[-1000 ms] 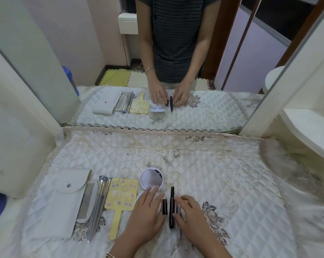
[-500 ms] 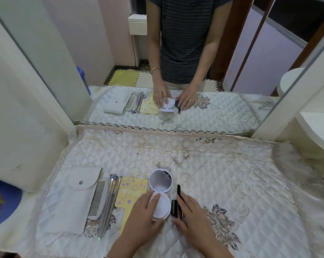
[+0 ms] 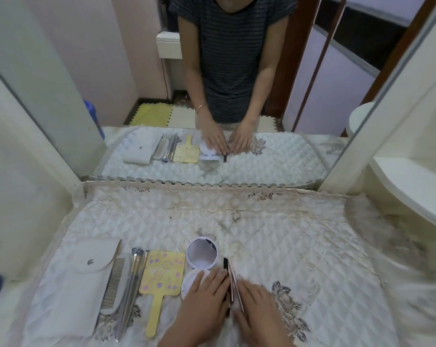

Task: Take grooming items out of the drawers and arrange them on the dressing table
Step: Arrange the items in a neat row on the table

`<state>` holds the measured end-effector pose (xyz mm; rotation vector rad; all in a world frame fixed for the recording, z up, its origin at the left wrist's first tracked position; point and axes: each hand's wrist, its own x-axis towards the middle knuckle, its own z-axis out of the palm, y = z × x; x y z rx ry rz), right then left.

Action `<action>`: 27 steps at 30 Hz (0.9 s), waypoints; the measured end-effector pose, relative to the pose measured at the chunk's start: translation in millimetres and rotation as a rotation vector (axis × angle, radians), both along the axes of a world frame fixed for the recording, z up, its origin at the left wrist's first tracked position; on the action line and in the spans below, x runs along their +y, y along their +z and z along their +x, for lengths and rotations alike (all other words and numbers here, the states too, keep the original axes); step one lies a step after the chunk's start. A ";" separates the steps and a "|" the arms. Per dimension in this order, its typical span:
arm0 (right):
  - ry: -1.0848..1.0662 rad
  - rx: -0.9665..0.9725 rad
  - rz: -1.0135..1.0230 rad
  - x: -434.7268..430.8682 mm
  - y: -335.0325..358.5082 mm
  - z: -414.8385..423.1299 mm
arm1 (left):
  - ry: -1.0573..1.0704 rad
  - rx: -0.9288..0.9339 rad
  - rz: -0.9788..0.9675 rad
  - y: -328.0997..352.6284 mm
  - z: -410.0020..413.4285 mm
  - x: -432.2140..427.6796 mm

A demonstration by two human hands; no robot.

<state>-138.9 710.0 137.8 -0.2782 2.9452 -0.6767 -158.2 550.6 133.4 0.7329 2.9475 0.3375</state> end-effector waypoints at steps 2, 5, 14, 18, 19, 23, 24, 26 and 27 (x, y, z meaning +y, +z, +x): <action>-0.080 -0.034 -0.058 1.8 -1.9 -2.3 | 0.004 -0.011 -0.003 1.7 -0.5 0.1; -0.084 -0.166 -0.197 -0.7 4.2 -7.2 | 0.021 -0.087 -0.017 2.4 1.9 0.2; -0.234 -0.268 -0.330 -10.0 17.8 -16.8 | 0.072 -0.059 -0.019 3.9 8.5 2.2; -0.221 -0.262 -0.372 -9.2 19.5 -12.1 | 0.095 -0.018 -0.031 1.5 9.3 1.7; -0.208 -0.247 -0.367 -7.9 20.6 -12.1 | 0.116 -0.033 -0.036 2.3 9.6 0.7; -0.072 -0.229 -0.311 -3.6 28.1 -16.1 | 0.204 -0.039 -0.052 10.3 15.9 -11.4; -0.041 -0.211 -0.270 -4.3 29.8 -16.5 | 0.231 -0.044 -0.058 12.9 18.2 -15.5; 0.004 -0.152 -0.139 -7.0 26.2 -16.5 | 0.294 -0.056 -0.056 16.3 23.6 -25.9; 0.025 -0.121 -0.090 -8.1 22.0 -16.4 | 0.319 -0.057 -0.041 15.8 26.4 -30.4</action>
